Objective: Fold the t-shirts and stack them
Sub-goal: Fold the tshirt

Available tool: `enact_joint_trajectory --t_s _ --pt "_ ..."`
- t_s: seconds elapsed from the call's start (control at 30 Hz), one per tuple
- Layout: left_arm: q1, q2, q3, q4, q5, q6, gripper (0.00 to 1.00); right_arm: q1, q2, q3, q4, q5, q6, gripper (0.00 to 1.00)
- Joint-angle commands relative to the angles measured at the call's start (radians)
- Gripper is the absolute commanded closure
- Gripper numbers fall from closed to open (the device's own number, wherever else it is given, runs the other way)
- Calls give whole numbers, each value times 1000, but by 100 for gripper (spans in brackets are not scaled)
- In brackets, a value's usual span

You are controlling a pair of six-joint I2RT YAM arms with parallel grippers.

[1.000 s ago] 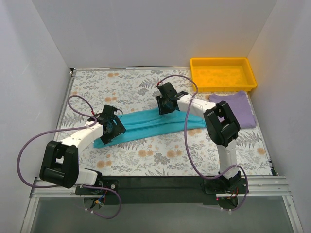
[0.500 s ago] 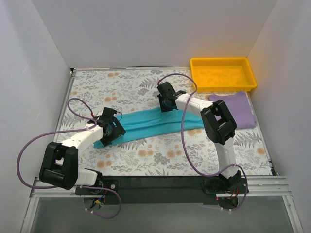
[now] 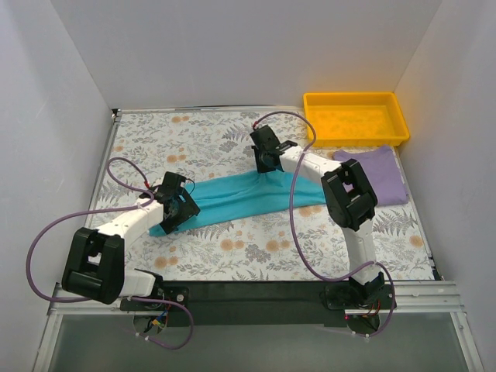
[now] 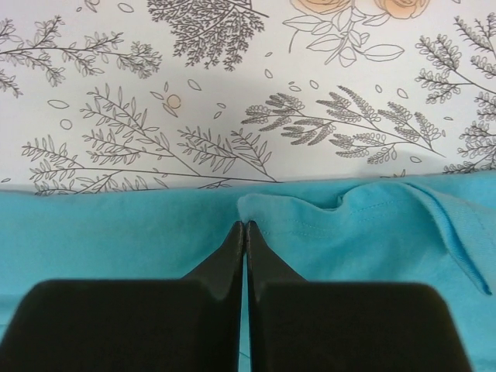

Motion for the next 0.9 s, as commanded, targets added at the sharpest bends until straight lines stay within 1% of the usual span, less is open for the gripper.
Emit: enact_joint_trajectory --t_s 0.0,0.53,0.63,0.7,0.73,0.8,0.83,0.87 --pt "-1 15 -56 -32 32 -26 29 -15 -6 35 6 48 7 99" --pt "-1 -8 -76 -46 18 -47 28 -58 -20 -2 1 90 67 99" --pt "-1 -14 -75 -48 15 -49 27 -61 -12 9 1 65 66 99" --pt "-1 -17 -69 -46 12 -50 24 -61 0 23 1 18 46 94" --pt "-1 -17 -64 -46 12 -49 23 -61 3 37 1 -7 38 88" --pt "-1 -19 -43 -46 12 -47 22 -61 -12 38 1 -59 24 80" --pt "-1 -19 -32 -45 10 -47 20 -61 -21 35 1 -70 18 73" --pt "-1 -19 -20 -46 9 -46 19 -61 -47 28 1 -78 6 71"
